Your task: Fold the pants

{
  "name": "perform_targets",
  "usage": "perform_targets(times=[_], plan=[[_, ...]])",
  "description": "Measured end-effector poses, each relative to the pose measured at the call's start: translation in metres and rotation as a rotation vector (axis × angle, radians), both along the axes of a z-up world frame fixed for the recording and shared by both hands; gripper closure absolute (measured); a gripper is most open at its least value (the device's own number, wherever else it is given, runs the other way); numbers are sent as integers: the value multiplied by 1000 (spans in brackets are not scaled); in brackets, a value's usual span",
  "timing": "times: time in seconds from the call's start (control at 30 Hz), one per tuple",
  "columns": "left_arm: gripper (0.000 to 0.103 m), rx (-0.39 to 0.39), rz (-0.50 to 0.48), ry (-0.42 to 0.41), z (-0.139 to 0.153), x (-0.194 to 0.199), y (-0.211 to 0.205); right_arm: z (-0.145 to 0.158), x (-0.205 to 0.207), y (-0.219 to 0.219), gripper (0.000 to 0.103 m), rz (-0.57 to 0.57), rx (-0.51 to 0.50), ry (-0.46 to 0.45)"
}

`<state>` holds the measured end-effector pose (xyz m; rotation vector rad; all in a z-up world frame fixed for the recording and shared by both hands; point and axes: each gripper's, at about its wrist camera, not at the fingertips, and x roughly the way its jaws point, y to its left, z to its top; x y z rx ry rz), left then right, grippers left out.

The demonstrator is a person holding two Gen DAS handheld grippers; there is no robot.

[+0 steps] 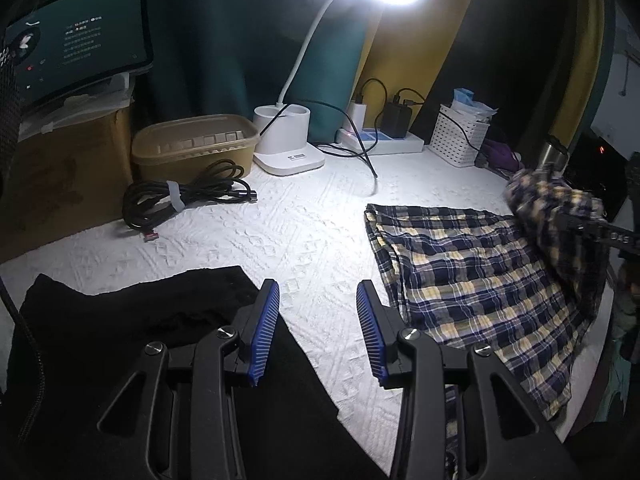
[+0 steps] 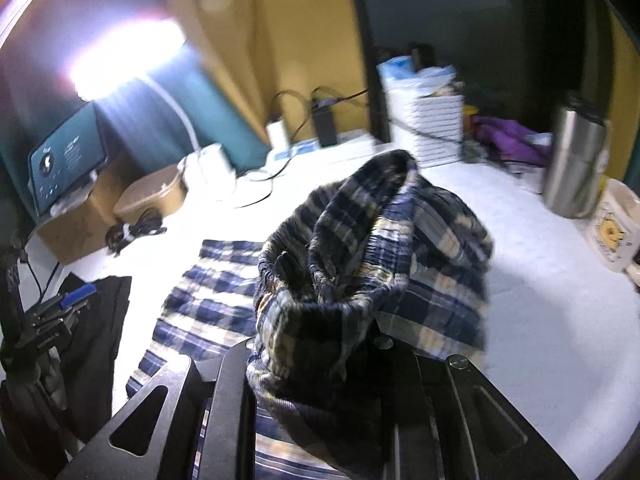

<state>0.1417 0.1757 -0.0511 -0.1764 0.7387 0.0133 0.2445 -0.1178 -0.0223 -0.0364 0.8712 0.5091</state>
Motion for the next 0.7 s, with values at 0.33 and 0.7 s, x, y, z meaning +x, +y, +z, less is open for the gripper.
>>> perform_targets(times=[0.33,0.7], plan=[[63,-34,14,-7,-4,-7,20,-27,-7,70,84,127,-45,68],[63,-41,7,-12,-2,-17,23,-44,-21,123,84,217,-111,118]])
